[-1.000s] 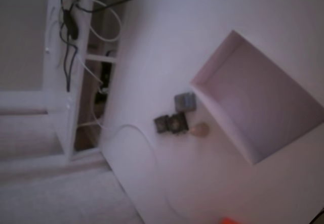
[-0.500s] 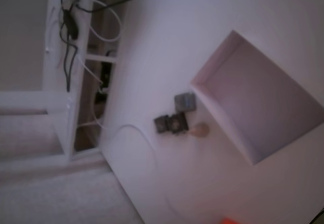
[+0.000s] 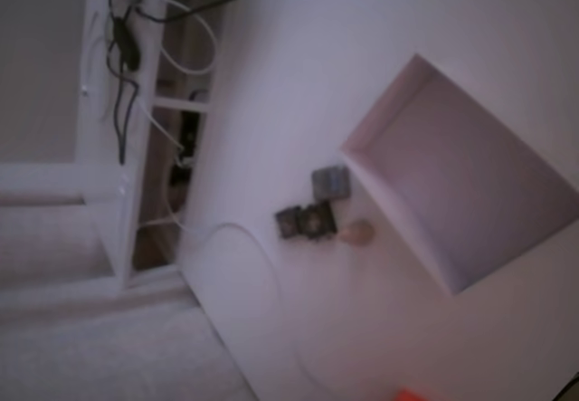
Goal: Grasp the green cube and put it in the bin.
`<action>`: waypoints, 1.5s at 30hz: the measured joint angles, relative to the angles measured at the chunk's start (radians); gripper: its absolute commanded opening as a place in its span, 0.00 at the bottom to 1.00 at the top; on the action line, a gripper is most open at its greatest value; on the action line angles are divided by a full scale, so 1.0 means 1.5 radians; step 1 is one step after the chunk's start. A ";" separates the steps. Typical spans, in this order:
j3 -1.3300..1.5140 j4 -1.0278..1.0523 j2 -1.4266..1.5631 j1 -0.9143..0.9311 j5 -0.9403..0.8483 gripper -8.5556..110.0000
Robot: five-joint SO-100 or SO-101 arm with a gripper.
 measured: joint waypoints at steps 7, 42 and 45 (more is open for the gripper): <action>0.032 -0.017 0.033 -0.007 0.000 0.22; 0.251 -0.049 0.298 -0.007 0.000 0.00; 0.267 -0.033 0.349 -0.007 0.000 0.00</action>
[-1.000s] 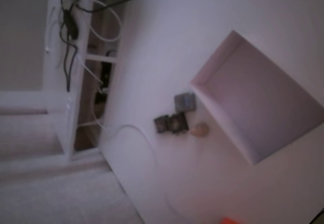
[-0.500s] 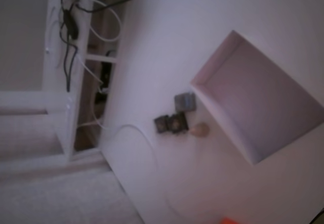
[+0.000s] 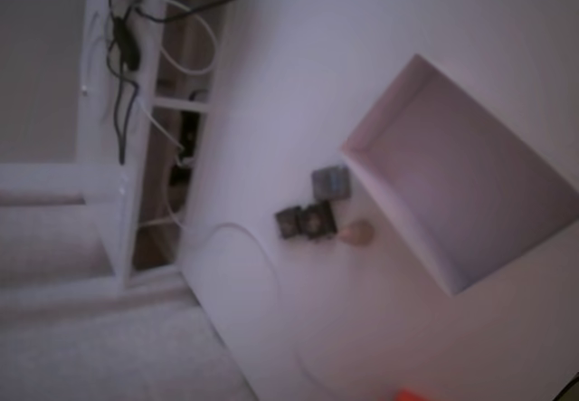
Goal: Grasp the green cube and put it in the bin.
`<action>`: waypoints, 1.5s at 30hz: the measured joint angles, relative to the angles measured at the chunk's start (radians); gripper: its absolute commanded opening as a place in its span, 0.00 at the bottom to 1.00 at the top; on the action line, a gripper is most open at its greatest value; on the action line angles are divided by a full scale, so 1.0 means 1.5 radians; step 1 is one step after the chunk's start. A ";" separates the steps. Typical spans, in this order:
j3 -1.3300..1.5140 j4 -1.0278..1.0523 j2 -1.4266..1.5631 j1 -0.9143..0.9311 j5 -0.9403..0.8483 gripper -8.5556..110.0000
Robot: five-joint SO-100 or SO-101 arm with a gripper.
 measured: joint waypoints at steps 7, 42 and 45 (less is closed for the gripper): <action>0.016 0.035 0.085 0.019 0.002 0.00; 0.076 0.156 0.347 0.077 0.008 0.02; 0.016 0.141 0.278 0.077 0.008 0.03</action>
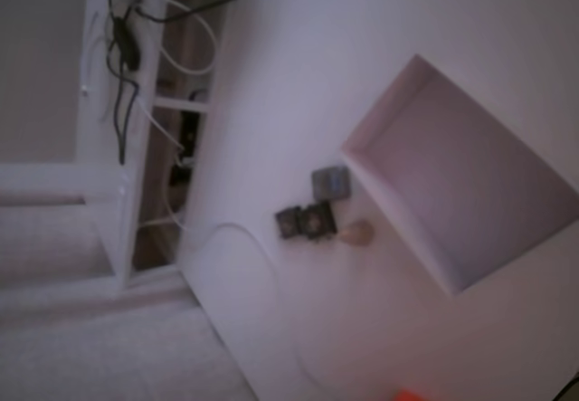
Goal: Grasp the green cube and put it in the bin.
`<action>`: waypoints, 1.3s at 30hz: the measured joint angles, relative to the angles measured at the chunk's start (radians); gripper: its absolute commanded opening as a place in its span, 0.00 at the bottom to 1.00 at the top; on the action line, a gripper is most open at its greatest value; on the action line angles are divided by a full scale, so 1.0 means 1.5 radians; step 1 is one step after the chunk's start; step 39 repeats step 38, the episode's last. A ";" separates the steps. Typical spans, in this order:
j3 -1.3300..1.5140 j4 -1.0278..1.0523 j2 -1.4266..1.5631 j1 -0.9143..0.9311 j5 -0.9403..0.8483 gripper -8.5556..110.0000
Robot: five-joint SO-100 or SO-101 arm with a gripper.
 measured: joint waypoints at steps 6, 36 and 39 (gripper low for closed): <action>-0.251 -0.077 -0.245 0.006 0.000 0.09; -0.586 0.166 -0.676 -0.077 0.000 0.73; -0.567 0.147 -0.676 -0.056 0.000 0.78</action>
